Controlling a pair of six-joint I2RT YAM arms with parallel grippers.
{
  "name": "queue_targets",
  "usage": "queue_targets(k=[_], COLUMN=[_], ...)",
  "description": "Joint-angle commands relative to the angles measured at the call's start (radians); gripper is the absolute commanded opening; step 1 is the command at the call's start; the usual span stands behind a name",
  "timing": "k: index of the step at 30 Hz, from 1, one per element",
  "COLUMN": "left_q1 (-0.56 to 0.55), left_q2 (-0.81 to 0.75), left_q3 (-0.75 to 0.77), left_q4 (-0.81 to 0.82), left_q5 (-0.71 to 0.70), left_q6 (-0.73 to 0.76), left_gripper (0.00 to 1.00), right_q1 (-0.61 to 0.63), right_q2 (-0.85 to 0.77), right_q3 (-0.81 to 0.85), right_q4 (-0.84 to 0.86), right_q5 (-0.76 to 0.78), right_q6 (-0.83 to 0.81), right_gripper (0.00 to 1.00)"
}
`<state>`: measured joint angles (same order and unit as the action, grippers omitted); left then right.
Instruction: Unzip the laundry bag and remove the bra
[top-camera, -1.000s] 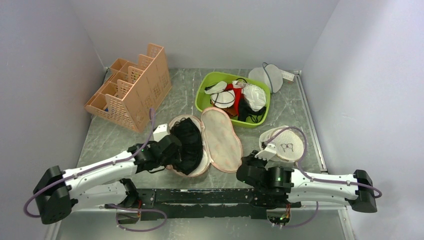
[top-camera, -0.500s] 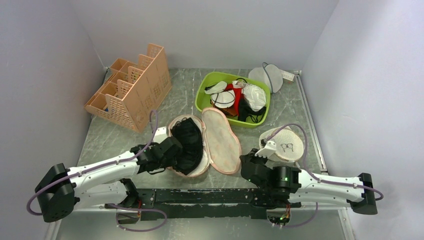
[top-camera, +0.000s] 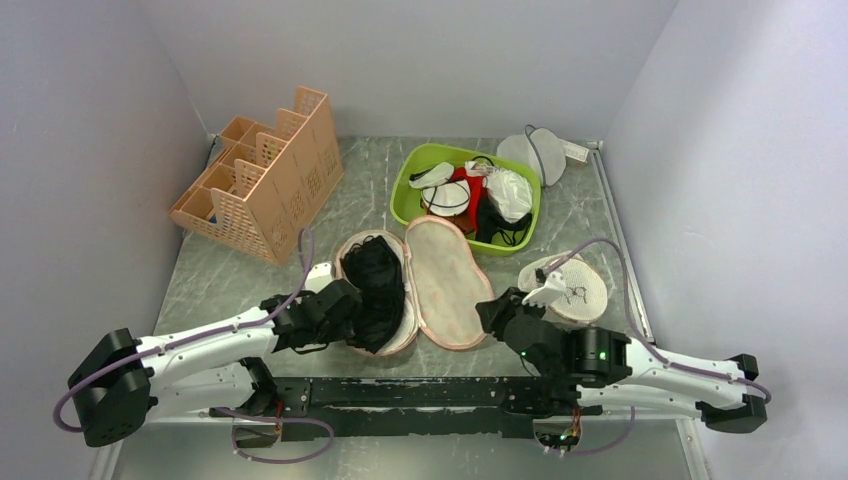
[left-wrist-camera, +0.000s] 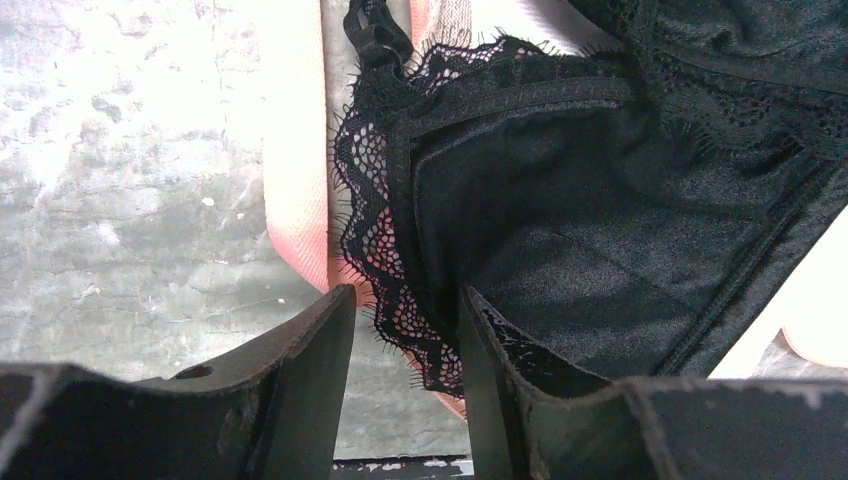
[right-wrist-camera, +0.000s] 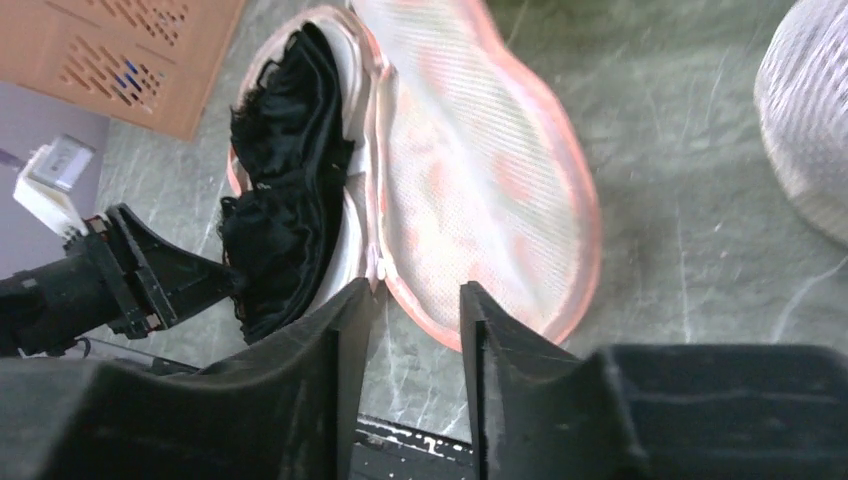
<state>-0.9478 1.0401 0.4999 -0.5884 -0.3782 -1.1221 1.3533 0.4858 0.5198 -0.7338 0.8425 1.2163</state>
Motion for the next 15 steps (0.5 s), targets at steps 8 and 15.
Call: queue_targets(k=[8,15], left_q1=[0.006,0.005], left_q2=[-0.166,-0.367], left_q3=[0.039,0.093], left_q4=[-0.068,-0.113], left_q5=[-0.017,-0.060], left_q6=[0.026,0.085], left_gripper=[0.63,0.70], right_q1=[-0.003,-0.205], right_q2=[0.135,0.559], right_q3=[0.120,0.164], right_q4=[0.376,0.600], right_q5=[-0.012,-0.323], right_q6=[-0.581,-0.671], right_gripper=[0.65,0.59])
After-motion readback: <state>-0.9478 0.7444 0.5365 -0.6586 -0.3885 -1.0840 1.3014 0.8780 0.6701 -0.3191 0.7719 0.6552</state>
